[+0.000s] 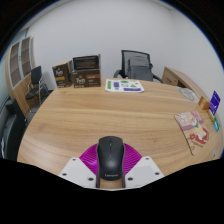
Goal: Arrange mouse
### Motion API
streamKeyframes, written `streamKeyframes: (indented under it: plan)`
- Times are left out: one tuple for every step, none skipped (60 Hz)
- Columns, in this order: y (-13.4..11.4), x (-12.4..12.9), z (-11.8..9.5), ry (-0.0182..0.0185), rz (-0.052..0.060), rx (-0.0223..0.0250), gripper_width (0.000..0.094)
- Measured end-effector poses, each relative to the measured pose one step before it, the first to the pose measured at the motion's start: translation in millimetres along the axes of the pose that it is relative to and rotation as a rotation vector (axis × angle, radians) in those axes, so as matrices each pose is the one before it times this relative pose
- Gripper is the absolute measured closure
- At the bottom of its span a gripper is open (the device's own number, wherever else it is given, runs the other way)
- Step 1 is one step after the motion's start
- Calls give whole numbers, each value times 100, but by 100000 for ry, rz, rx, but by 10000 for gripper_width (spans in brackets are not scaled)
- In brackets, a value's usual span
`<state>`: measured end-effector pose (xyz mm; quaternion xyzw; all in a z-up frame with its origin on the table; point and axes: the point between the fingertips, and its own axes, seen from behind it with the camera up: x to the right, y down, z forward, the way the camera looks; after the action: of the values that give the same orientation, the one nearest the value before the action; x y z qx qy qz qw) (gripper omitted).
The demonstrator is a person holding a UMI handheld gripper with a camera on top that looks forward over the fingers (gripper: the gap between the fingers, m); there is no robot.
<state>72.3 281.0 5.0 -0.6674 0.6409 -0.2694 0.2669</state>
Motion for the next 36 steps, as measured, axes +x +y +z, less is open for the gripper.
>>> streamKeyframes:
  plan:
    - [-414, 282, -420, 687, 1196, 390, 652]
    - [-434, 323, -393, 586, 679, 392, 652]
    - [-443, 305, -416, 403, -114, 207, 651]
    - [-548, 351, -446, 275, -223, 388, 651]
    - [-669, 349, -480, 153, 558, 923, 652]
    - [-702, 392, -459, 82, 789, 1073, 652]
    - [-653, 418, -423, -3, 407, 798, 652]
    - [-603, 454, -416, -61, -154, 487, 653]
    - [-591, 512, -374, 8, -394, 304, 652]
    - [-681, 594, -358, 165, 58, 509, 652]
    - [-778, 672, -352, 272, 952, 954, 652]
    - [-904, 670, -338, 298, 1237, 1137, 652]
    - [-769, 730, -330, 117, 627, 1137, 651]
    - [-748, 801, -264, 271, -166, 944, 652]
    - [-779, 913, -177, 888, -645, 646, 651]
    - [-771, 1063, -235, 1171, -461, 898, 651]
    - [-810, 1115, -158, 1289, 20, 1241, 651]
    - [-790, 1138, -128, 1297, 141, 1346, 651]
    - [-657, 1123, -51, 1293, -364, 1072, 651]
    - [-571, 1120, 3, 1271, -704, 707, 652]
    - [-513, 1186, 47, 1338, -523, 629, 652]
    - [-517, 1255, -3, 902, -102, 373, 651]
    - [-393, 1112, 275, 1183, 191, 536, 651]
    - [-296, 1124, 226, 1176, 358, 336, 651]
    - [-158, 1123, 293, 1177, 128, 49, 651]
    - [-14, 1169, 349, 1160, -280, -397, 651]
    - [46, 1173, 390, 1225, -380, -623, 651]
    - [6, 1202, 415, 1349, 111, -371, 651]
    - [-6, 1217, 454, 1438, 520, 36, 652]
    - [42, 1195, 474, 1501, 390, 38, 651]
    - [308, 1412, 476, 1331, -135, -83, 651]
    - [242, 1105, 582, 1346, -302, -733, 652]
    - [323, 996, 652, 1334, -202, -874, 651]
    - [348, 897, 641, 1089, 233, -739, 652]
    - [322, 756, 664, 670, 678, -405, 652]
    - [324, 733, 672, 360, 890, -289, 652]
